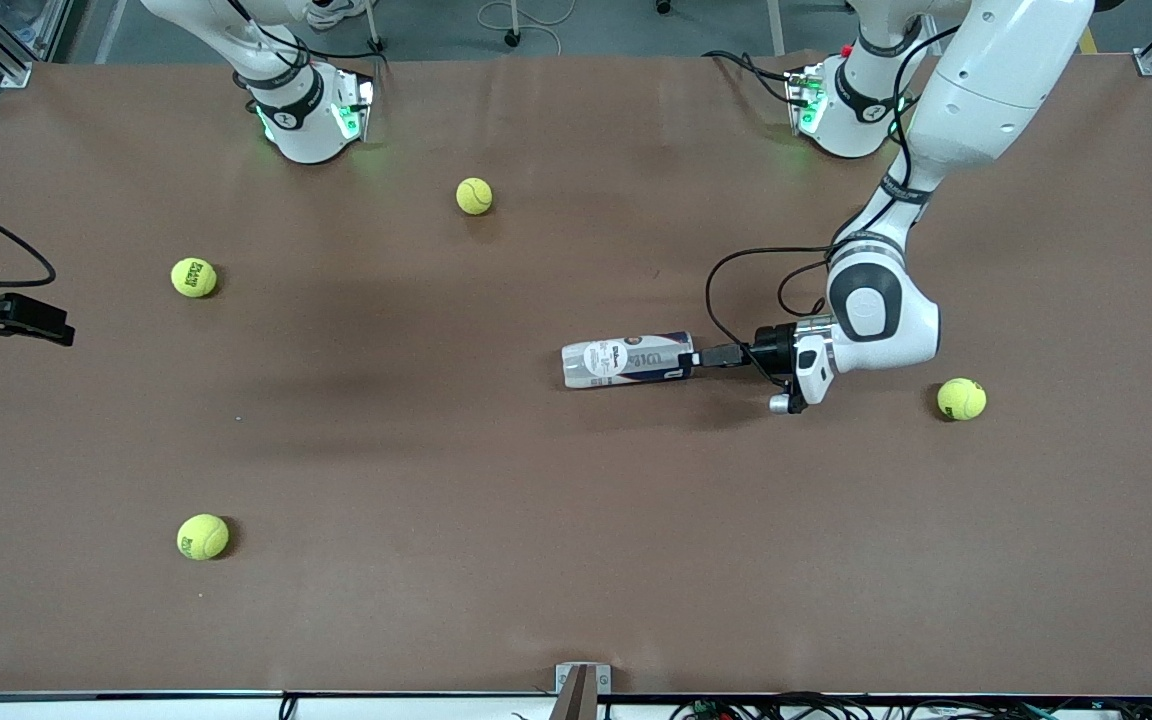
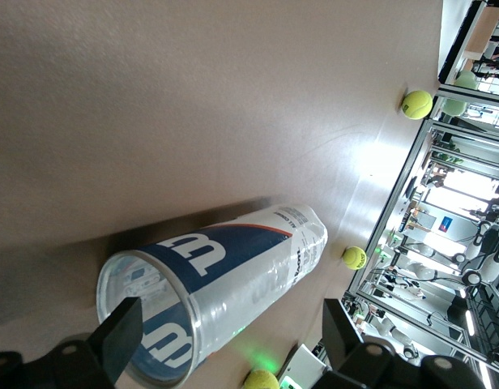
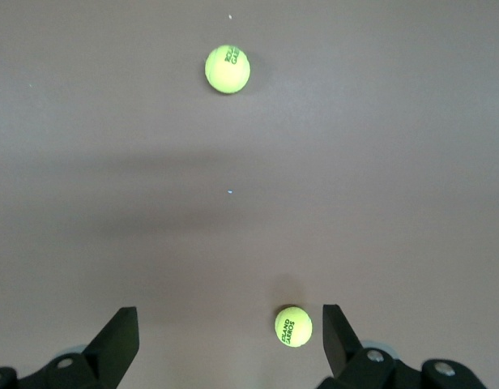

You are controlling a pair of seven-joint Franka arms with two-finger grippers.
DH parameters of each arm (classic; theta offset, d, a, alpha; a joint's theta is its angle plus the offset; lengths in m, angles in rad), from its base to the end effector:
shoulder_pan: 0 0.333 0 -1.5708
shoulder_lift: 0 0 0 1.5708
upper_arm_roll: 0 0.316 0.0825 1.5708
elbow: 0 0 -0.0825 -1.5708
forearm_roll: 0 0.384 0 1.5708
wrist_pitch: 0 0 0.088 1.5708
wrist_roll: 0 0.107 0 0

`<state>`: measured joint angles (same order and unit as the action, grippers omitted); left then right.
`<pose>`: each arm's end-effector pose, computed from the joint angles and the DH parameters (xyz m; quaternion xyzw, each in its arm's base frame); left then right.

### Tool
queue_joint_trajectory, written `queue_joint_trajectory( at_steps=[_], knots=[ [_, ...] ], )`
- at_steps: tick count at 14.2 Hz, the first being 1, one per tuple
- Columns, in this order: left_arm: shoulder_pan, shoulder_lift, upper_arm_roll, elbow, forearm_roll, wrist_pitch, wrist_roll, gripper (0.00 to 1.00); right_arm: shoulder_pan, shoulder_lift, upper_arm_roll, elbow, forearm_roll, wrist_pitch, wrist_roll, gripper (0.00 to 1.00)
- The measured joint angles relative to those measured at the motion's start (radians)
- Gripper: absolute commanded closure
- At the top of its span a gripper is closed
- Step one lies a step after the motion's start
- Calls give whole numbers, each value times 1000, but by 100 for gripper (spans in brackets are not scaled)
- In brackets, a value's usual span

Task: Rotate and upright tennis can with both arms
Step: 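Grasp the can's open end with the left gripper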

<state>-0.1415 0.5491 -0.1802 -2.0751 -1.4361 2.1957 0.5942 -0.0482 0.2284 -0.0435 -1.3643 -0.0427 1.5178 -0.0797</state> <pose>0.5210 -0.2128 0.1559 0.8520 0.1256 -0.1074 0.4968 0.6146 -0.0581 0.5832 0.9989 -0.0059 -0.0394 0.0230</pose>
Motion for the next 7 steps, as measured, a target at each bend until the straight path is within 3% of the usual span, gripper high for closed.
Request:
queue_joint_trajectory(
  at_steps=[1, 5, 7],
  knots=[
    [-10, 2, 0, 1, -9, 9, 1, 19, 0, 0, 0, 6, 0, -1, 0, 0],
    [-49, 7, 0, 7, -41, 44, 2, 82, 0, 0, 0, 28, 1, -1, 0, 0],
    [-52, 7, 0, 9, -41, 48, 2, 99, 0, 0, 6, 36, 3, -4, 0, 0]
  ],
)
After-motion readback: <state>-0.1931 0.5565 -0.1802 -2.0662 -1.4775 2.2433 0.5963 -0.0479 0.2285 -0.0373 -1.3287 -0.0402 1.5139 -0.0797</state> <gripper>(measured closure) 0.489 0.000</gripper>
